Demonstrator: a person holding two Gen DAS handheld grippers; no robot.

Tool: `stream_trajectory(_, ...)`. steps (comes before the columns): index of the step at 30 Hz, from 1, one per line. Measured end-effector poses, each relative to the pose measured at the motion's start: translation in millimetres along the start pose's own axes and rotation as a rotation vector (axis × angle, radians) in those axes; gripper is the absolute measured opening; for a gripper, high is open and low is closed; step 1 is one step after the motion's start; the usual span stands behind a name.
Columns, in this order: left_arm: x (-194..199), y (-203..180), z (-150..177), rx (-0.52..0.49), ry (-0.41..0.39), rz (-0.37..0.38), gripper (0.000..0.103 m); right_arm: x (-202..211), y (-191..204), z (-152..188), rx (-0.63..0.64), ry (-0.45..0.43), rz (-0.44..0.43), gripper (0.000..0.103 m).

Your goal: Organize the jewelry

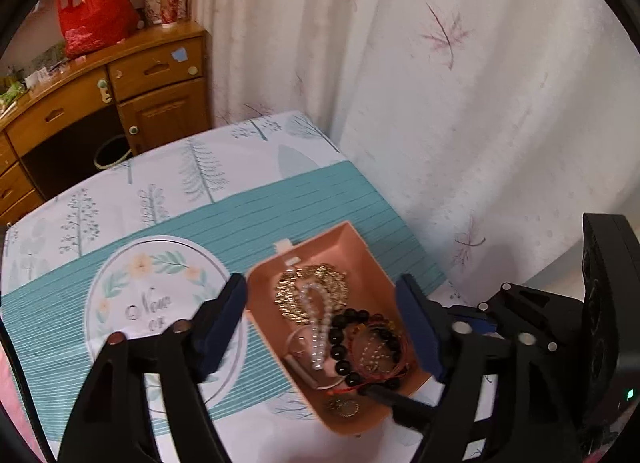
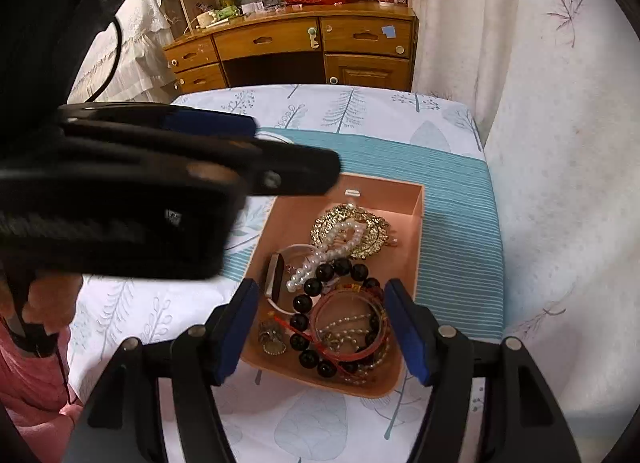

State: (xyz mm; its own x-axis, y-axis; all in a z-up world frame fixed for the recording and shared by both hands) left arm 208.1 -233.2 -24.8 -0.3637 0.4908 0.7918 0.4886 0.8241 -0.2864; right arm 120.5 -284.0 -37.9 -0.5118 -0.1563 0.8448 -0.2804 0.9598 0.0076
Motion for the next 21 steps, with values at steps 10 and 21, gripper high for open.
stream_trajectory(10, 67.8, 55.5, -14.9, 0.032, -0.129, -0.142, 0.100, 31.7, -2.9, -16.3, -0.101, -0.158, -0.068, 0.066)
stream_trajectory(21, 85.4, 126.4, 23.5, 0.148, -0.150, -0.204, 0.100, 9.9, 2.0, -20.2, -0.277, -0.143, -0.202, 0.066)
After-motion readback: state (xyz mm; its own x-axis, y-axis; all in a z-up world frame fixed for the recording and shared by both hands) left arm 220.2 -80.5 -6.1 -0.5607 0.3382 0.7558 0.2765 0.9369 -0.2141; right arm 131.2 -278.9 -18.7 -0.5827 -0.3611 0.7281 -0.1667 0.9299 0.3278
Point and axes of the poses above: each gripper's, at about its wrist camera, not at the fingertips, and x roughly against the way its jaws point, y to its left, z to its underside, the point moved 6 cm from there along -x, roughly the way its jaws point, and after that the axes turned 9 degrees about x, right-handed, at the moved point
